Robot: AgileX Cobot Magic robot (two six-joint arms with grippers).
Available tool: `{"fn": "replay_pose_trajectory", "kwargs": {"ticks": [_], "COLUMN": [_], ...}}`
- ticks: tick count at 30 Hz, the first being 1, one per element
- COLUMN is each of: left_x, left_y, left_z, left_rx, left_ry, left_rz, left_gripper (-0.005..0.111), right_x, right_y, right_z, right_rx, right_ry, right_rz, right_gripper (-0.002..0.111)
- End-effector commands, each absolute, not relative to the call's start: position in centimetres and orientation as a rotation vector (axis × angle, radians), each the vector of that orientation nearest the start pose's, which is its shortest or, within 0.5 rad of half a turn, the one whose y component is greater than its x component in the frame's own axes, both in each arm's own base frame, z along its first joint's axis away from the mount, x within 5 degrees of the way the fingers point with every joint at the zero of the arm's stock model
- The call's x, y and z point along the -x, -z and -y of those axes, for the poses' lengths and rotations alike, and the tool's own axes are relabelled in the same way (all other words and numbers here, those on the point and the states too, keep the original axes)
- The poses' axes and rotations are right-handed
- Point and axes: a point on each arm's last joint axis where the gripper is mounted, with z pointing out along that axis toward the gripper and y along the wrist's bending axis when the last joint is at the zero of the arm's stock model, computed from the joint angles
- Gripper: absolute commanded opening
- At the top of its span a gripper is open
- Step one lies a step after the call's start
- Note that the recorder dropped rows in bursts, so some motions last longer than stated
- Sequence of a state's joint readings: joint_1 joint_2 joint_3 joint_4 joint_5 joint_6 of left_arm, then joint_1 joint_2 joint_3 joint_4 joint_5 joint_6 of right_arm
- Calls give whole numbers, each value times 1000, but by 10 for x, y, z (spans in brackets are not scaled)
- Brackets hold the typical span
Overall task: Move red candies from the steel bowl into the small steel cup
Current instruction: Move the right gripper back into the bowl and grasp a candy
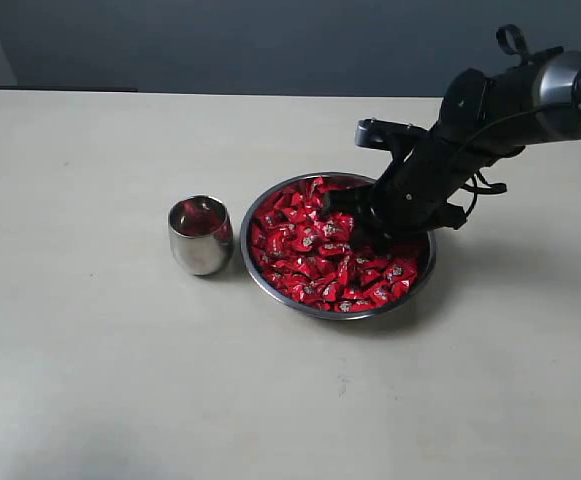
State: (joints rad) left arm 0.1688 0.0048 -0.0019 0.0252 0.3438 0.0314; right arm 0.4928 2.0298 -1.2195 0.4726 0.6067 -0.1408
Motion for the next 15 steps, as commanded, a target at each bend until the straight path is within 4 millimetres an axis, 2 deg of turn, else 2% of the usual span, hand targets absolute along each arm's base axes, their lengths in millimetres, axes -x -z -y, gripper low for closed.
{"fn": "replay_pose_trajectory", "kwargs": {"ticks": [1, 6, 15], "left_x": [-53, -53, -53], "left_y": [-183, -183, -183], "left_z": [-10, -10, -10], "left_rx": [111, 111, 111], "left_ry": [-168, -168, -168], "left_rz": [-1817, -1817, -1817], "left_gripper": [0, 0, 0], "right_x": [-333, -333, -334], "right_y": [-124, -124, -128], "right_z": [-202, -200, -200], "right_rx": [436, 470, 505], "right_ry": [-483, -455, -441], "right_rz": [-2876, -2871, -2845], "right_gripper": [13, -1, -1]}}
